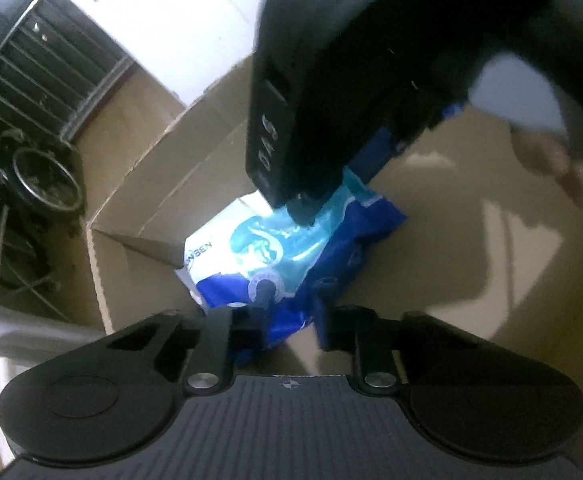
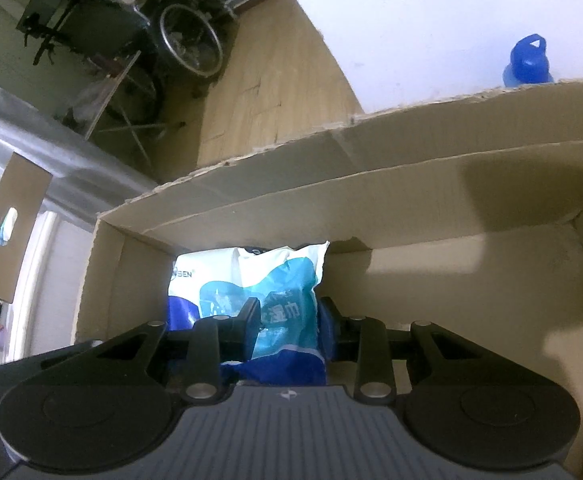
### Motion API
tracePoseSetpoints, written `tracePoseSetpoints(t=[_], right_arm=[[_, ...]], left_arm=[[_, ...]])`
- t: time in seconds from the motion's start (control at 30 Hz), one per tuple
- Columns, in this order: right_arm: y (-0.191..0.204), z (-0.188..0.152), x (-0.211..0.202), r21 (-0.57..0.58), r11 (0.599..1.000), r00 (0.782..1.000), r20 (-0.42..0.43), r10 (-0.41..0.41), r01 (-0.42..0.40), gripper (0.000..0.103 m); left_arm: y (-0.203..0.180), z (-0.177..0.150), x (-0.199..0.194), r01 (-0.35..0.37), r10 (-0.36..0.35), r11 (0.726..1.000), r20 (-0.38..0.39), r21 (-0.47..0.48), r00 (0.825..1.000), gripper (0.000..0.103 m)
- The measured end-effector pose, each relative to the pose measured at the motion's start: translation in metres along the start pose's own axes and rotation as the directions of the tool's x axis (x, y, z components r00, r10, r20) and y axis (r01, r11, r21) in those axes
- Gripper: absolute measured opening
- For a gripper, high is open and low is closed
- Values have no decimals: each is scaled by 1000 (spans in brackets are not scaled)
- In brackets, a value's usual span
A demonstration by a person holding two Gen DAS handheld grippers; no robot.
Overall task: Organize objects
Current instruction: 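Lower the held wet wipes pack into the cardboard box with both grippers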
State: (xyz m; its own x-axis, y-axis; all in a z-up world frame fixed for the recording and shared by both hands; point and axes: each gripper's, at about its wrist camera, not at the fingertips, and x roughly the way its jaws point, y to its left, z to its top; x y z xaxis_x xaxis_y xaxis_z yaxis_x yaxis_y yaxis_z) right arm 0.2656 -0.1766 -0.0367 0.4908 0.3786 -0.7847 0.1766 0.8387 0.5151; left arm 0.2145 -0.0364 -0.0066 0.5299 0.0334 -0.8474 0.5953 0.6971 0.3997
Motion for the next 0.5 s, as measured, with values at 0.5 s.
tracePoseSetpoints(t=[0.5], right_arm=[[5, -2, -2, -22, 1000, 1000, -12, -19, 18, 52]], left_arm=[[2, -9, -20, -42, 43, 998, 28, -44, 999, 41]])
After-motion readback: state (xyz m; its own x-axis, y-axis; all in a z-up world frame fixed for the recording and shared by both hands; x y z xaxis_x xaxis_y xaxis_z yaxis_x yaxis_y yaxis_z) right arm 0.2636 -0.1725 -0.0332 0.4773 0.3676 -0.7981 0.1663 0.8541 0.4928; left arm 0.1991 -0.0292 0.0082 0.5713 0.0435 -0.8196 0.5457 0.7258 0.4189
